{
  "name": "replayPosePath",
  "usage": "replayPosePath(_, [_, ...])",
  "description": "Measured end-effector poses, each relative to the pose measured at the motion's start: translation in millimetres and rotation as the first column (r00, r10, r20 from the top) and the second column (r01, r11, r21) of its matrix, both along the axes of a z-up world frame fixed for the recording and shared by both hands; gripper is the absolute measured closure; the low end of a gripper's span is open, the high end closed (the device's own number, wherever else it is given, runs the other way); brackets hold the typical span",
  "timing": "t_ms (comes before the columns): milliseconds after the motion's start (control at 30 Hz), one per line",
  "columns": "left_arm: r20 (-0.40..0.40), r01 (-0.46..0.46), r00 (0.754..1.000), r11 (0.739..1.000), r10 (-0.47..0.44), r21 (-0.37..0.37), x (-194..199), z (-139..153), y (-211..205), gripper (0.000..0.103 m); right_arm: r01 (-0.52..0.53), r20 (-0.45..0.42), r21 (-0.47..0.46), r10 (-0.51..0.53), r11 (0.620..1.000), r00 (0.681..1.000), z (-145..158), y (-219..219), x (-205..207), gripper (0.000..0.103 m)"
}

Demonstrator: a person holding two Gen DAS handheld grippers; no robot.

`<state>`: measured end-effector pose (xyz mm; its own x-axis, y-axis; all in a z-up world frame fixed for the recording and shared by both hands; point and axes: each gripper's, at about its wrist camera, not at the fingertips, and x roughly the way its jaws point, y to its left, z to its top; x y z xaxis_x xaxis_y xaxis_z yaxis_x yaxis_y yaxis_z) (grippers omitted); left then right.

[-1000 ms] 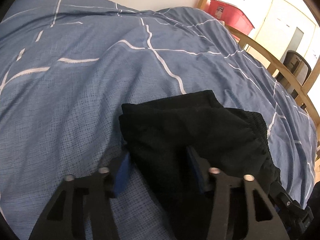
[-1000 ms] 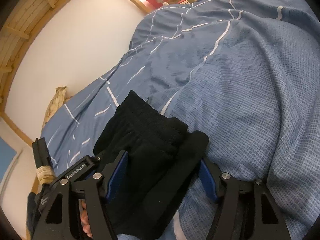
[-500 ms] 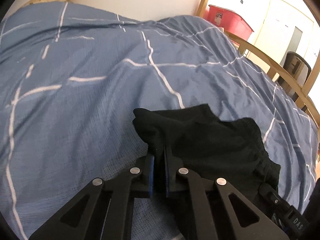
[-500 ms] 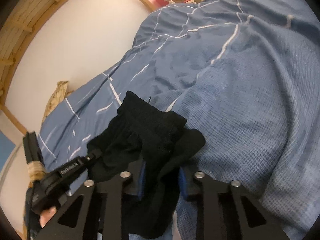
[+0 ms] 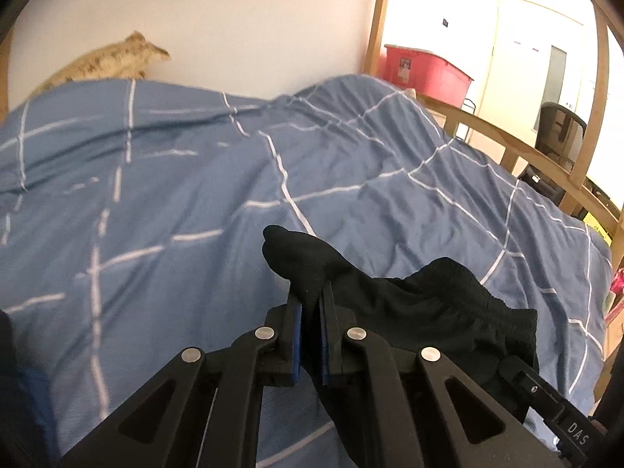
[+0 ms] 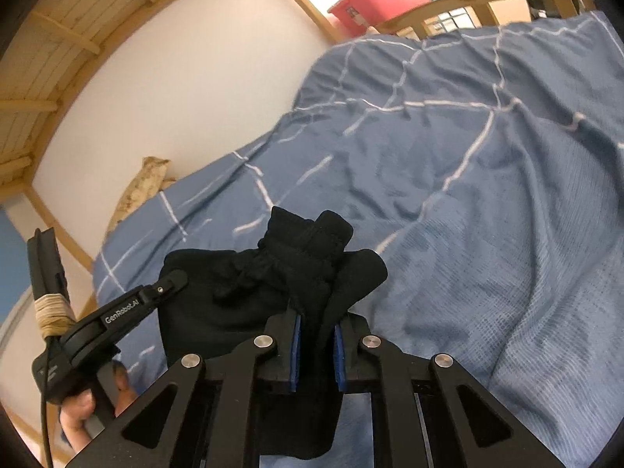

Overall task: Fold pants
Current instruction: 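Lift the shorts with both tools and carry them over the dark clothes stack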

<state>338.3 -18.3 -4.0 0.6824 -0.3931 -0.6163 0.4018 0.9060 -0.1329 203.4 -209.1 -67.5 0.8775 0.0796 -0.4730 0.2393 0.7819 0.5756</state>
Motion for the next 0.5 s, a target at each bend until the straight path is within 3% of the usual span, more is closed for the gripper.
replayPosePath(267, [0.069, -0.062, 0.996, 0.998, 0.061, 0.01, -34.6, 47.0, 49.1, 0.095, -0.082, 0.075, -0.026, 0.084, 0.996, 0.994, 43.9, 38.3, -19.6, 0.089])
replayPosePath(500, [0.12, -0.129, 0.985, 0.991, 0.123, 0.04, -56.3, 87.8, 117.3, 0.095, -0.171, 0.134, -0.048, 0.176, 0.984, 0.975, 79.7, 95.6, -23.8, 0.089])
